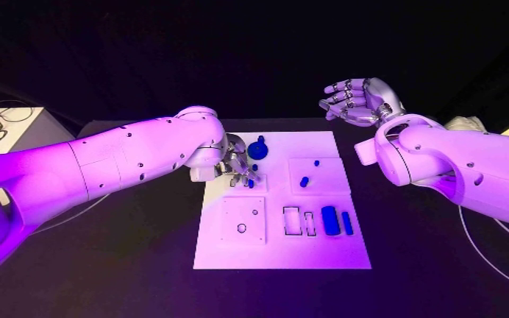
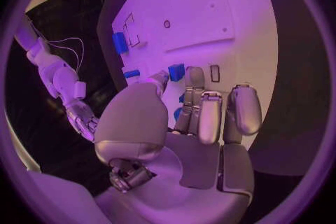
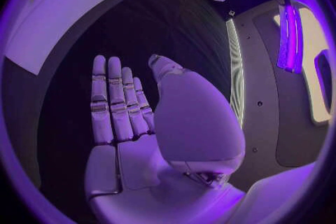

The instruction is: Assemble the parts on the task board

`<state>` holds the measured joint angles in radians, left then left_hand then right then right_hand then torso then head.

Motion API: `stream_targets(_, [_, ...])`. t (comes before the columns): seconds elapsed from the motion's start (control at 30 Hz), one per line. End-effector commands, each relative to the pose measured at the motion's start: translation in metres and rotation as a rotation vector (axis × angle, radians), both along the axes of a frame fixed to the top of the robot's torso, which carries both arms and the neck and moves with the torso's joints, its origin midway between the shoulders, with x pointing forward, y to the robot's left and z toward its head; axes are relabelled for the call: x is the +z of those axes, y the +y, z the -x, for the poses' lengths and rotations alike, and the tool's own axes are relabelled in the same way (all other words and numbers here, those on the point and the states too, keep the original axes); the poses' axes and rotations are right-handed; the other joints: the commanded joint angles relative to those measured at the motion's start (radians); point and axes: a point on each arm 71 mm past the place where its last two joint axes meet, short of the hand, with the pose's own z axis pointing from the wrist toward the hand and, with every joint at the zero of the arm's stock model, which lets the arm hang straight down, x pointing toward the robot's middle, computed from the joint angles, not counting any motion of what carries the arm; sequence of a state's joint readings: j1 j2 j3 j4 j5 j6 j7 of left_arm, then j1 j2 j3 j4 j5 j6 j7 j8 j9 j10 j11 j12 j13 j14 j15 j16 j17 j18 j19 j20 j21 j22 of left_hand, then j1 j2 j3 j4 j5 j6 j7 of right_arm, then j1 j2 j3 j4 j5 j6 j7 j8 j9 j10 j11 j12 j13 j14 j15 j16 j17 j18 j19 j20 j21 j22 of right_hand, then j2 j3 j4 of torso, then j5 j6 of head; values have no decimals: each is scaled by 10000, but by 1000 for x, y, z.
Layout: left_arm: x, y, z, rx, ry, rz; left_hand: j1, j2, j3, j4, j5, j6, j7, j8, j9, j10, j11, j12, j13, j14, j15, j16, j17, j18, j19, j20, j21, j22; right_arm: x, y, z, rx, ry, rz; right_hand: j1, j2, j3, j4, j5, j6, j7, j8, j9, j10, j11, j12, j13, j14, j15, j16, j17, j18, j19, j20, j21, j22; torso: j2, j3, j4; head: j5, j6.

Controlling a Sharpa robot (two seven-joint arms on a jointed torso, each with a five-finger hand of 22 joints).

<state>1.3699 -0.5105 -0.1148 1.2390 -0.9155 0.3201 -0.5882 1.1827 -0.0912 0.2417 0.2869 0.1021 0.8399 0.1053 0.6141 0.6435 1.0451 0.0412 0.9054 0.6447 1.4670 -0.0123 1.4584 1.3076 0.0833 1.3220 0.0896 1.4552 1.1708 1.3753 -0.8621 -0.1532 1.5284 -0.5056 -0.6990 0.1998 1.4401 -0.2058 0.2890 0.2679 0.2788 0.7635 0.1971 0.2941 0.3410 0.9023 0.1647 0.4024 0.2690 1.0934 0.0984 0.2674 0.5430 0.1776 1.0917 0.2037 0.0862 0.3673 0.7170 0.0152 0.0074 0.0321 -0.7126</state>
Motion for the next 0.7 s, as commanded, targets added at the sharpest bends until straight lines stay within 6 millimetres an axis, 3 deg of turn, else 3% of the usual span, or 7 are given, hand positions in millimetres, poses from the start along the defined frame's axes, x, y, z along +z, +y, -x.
stream_targets(0.03, [0, -3, 2, -213, 252, 122, 131, 3, 80, 8, 33, -66, 26, 11, 30, -67, -36, -47, -17, 99, -73, 21, 763, -50, -87, -5, -16, -14, 0, 0, -1, -55, -30, -3, 69, -12, 58, 1, 54, -20, 374, 46, -15, 92, -14, 15, -33, 100, 7, -69, -13, 56, 78, -12, -51, -26, 0, 0, 5, 7, -14])
stream_targets(0.43, [-1, -7, 5, -255, 510, 414, 673, 77, 613, -7, 31, -1, -39, -15, 208, -23, -96, -49, -77, 123, -121, 40, 815, -48, -103, -32, -18, -2, -2, 0, -3, -119, 147, 71, 108, -15, 114, -32, 73, -18, 371, 62, -25, 108, -18, 18, -109, 116, 2, -104, -37, 54, 102, -19, -66, -84, -2, -5, -19, 5, -54])
stream_targets(0.63, [0, -5, 4, 107, 466, 712, 1241, 127, 1721, -92, 24, 78, -154, 137, 584, 26, -215, -74, -157, 146, -220, 46, 854, -48, -104, -109, -19, 21, -3, 0, -4, -124, 254, 111, 115, -16, 125, -39, 77, -19, 371, 64, -28, 110, -18, 18, -125, 118, 2, -112, -41, 54, 106, -20, -70, -96, -3, -12, -8, -5, -81])
stream_targets(0.7, [0, -3, 3, 351, 438, 904, 1384, 107, 2491, -186, 35, 41, -223, 370, 914, 62, -268, -55, -182, 135, -263, 26, 842, -40, -138, -148, -37, -16, -4, 0, -4, -124, 302, 131, 116, -19, 132, -41, 81, -22, 373, 64, -30, 109, -17, 17, -137, 117, 3, -119, -45, 53, 108, -20, -73, -105, 3, -10, -3, -11, -79])
